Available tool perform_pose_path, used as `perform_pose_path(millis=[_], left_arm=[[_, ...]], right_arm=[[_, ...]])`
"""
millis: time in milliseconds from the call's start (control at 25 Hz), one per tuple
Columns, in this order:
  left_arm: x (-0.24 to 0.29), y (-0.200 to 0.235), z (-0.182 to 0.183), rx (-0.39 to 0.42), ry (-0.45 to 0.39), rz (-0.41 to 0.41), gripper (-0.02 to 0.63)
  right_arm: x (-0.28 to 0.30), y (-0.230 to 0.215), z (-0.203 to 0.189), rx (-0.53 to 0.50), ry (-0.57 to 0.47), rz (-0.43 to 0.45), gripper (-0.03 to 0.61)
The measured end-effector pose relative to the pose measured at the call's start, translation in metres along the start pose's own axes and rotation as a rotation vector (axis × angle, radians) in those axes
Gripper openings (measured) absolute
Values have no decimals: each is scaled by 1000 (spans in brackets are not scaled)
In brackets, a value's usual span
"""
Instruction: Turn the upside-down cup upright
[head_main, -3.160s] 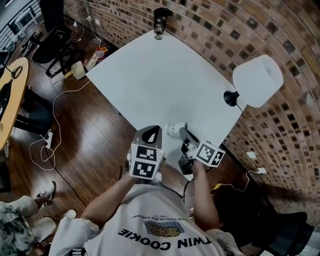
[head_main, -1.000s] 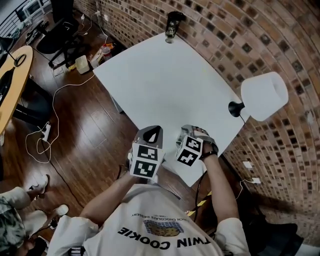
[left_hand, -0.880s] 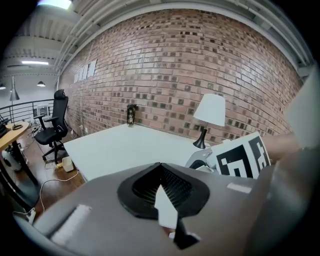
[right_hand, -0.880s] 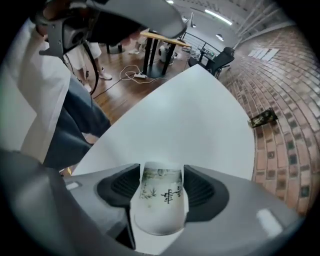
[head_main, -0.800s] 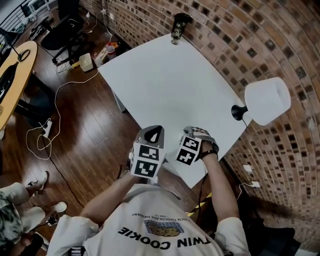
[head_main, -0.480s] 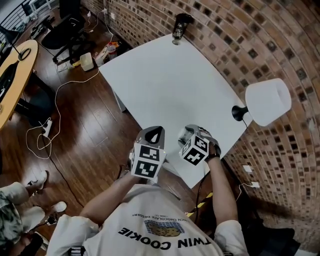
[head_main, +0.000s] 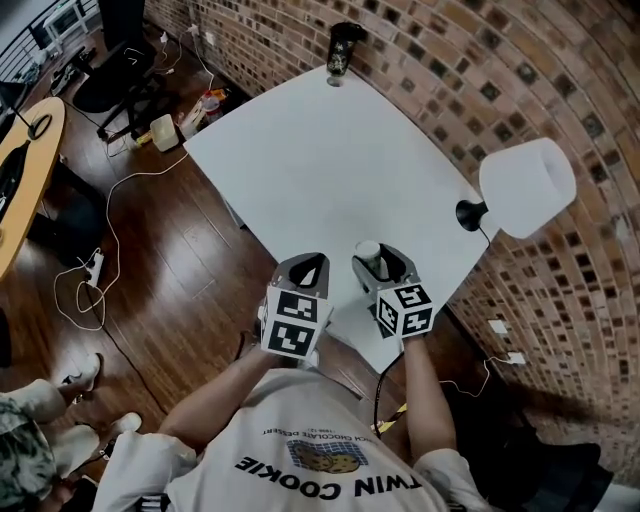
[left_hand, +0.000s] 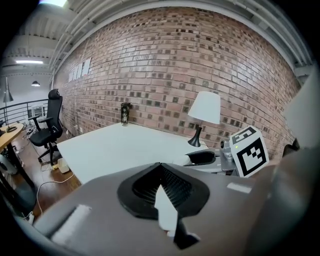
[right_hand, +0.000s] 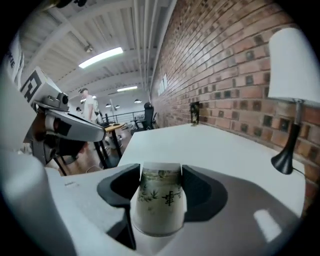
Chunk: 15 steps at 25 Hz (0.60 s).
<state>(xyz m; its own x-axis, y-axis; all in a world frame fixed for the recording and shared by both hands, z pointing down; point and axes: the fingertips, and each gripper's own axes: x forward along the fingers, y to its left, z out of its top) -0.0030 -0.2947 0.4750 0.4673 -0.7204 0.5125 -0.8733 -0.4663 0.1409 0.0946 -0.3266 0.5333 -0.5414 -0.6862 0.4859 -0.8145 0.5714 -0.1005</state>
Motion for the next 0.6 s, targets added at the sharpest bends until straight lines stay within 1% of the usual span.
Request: perform_pose_path(millis=[120, 240, 320, 440, 600], left_arm=[[2, -7, -1, 10, 7, -6, 5], [3, -14, -2, 12, 16, -12, 5], [3, -17, -2, 14, 17, -11, 5], [2, -21, -3, 16, 17, -1, 5], [-1, -30, -7, 16, 20, 7, 5]], right_arm=[[-6, -7, 1, 39, -119, -90, 259], [-11, -6, -6, 62, -175, -142, 260], [-16, -2, -10, 30, -179, -158, 259], [-21, 4, -17, -18, -157, -161, 261], [-23, 5, -32, -33, -105, -159, 260]])
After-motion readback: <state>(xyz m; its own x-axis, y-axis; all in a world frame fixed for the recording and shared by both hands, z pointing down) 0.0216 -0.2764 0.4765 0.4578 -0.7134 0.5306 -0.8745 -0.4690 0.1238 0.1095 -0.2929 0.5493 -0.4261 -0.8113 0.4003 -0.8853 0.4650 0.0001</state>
